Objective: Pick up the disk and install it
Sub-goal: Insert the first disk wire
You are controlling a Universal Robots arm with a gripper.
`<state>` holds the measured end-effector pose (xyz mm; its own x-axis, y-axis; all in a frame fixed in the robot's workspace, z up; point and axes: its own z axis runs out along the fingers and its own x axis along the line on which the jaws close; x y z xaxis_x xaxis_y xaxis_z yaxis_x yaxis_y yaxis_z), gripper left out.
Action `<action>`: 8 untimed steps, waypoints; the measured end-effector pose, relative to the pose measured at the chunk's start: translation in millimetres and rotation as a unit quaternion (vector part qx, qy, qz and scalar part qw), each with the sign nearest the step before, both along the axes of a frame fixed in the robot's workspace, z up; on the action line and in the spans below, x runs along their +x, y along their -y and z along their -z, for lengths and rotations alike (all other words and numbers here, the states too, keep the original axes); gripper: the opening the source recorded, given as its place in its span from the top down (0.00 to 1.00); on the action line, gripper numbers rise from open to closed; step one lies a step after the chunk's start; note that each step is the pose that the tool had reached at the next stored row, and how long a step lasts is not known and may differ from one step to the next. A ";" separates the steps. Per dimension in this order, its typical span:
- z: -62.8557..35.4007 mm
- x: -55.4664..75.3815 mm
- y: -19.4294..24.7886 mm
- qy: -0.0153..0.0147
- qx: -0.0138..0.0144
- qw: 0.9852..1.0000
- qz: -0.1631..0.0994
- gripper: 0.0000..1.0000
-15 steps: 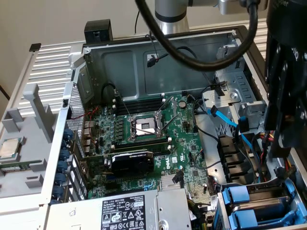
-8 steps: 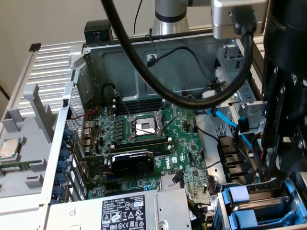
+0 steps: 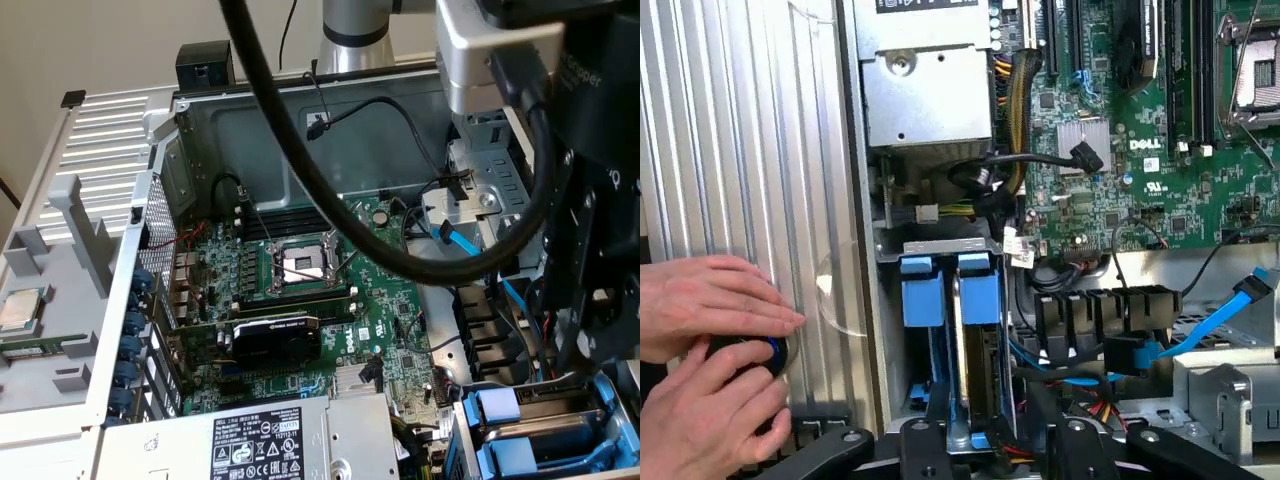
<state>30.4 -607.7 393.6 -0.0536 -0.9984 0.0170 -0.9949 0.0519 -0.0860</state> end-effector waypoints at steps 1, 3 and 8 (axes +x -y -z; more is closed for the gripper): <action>0.1 0.3 0.0 0.000 0.000 1.000 -0.008 0.56; 0.2 1.0 0.0 0.000 0.000 1.000 -0.023 0.56; 0.5 5.2 0.0 0.000 0.000 0.998 -0.055 0.56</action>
<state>35.5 -607.7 393.1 0.0563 -0.9983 0.0168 -0.9946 -0.0576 -0.0861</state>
